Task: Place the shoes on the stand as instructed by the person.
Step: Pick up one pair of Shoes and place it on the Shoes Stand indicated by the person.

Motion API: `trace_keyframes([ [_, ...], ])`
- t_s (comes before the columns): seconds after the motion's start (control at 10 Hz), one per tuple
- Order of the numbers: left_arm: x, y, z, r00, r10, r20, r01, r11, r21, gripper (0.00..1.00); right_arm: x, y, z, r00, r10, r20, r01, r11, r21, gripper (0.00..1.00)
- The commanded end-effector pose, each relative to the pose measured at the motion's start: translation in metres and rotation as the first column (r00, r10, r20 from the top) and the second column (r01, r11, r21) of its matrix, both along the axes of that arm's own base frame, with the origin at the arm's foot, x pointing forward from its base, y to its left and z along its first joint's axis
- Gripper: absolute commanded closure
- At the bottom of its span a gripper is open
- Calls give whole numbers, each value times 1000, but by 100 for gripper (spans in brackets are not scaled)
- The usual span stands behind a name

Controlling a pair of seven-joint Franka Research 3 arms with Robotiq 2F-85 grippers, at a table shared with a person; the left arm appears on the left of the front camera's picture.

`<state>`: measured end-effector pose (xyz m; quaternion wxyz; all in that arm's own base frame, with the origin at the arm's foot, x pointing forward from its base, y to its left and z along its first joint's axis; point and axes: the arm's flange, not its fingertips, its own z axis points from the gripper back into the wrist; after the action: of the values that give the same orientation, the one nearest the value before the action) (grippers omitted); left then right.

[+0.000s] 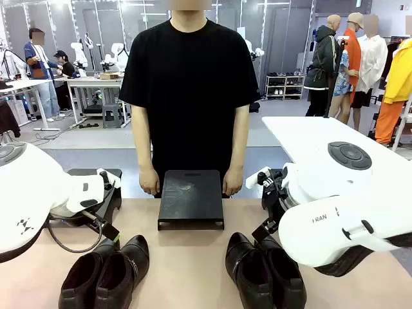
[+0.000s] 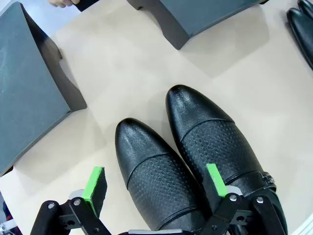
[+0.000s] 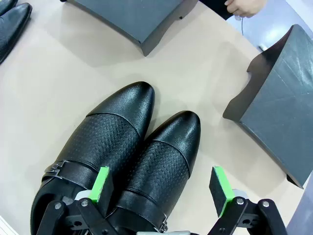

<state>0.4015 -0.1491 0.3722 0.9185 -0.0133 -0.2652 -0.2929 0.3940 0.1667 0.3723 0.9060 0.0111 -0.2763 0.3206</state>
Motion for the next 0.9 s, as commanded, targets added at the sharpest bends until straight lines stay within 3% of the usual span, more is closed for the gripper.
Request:
trace_keyframes([
  [0.0, 0, 0, 0, 1000, 0, 0, 0, 1000, 0, 0, 0, 0, 0, 1000, 0, 0, 0, 1000, 0, 0],
  [0.8, 0, 0, 0, 1000, 0, 0, 0, 1000, 0, 0, 0, 0, 0, 1000, 0, 0, 0, 1000, 0, 0],
])
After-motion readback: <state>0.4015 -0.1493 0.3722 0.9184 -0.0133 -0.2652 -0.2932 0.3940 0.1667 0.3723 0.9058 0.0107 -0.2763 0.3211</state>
